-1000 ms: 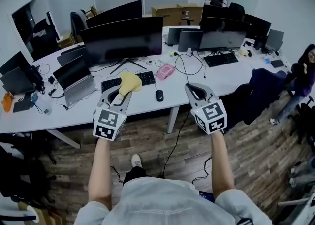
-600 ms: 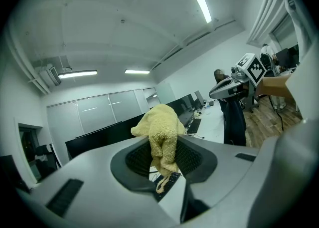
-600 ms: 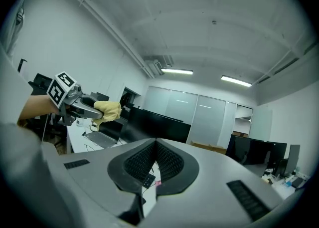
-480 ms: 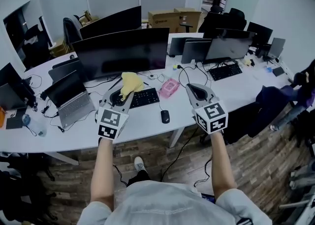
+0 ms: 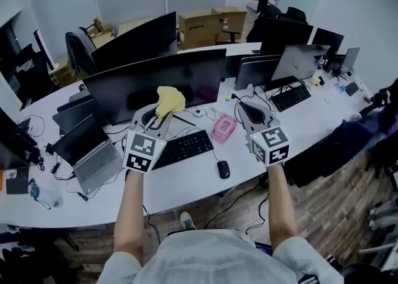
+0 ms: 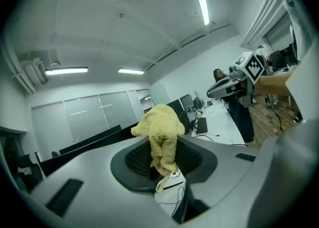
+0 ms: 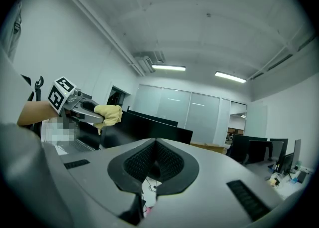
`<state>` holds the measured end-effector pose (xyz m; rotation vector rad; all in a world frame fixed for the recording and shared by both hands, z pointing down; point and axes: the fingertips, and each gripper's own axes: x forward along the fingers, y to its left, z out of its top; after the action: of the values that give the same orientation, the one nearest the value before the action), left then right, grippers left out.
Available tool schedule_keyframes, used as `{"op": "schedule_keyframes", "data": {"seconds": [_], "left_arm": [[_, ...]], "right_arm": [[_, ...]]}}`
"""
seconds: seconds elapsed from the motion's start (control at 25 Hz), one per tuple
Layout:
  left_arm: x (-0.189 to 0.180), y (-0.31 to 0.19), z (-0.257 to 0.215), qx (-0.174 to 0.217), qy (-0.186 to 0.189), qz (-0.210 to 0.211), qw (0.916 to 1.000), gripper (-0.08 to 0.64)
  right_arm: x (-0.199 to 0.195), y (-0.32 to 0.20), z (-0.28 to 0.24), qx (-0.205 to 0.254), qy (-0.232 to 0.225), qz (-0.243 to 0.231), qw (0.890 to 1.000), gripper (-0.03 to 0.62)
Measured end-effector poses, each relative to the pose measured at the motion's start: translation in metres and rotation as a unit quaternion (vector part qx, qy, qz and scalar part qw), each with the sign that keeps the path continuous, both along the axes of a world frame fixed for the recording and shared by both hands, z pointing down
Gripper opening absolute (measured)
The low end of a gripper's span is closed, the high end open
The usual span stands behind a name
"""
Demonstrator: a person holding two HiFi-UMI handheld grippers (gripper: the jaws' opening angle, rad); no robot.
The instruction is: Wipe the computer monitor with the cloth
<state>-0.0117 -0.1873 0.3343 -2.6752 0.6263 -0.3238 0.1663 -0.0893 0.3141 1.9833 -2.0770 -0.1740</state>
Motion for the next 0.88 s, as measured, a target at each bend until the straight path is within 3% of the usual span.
{"op": "schedule_keyframes", "data": {"seconds": [0.24, 0.48, 0.88], "left_arm": [[0.018, -0.04, 0.003, -0.004, -0.002, 0.018, 0.9998, 0.118], [0.047, -0.064, 0.011, -0.009, -0.009, 0.019, 0.9997, 0.118], [0.155, -0.09, -0.018, 0.026, -0.021, -0.004, 0.9994, 0.118]], "right_arm": [[0.017, -0.032, 0.001, 0.005, -0.008, 0.028, 1.0, 0.023], [0.043, -0.05, 0.007, 0.011, -0.039, 0.018, 0.999, 0.023], [0.126, -0.082, 0.005, -0.002, -0.031, -0.015, 0.999, 0.023]]}}
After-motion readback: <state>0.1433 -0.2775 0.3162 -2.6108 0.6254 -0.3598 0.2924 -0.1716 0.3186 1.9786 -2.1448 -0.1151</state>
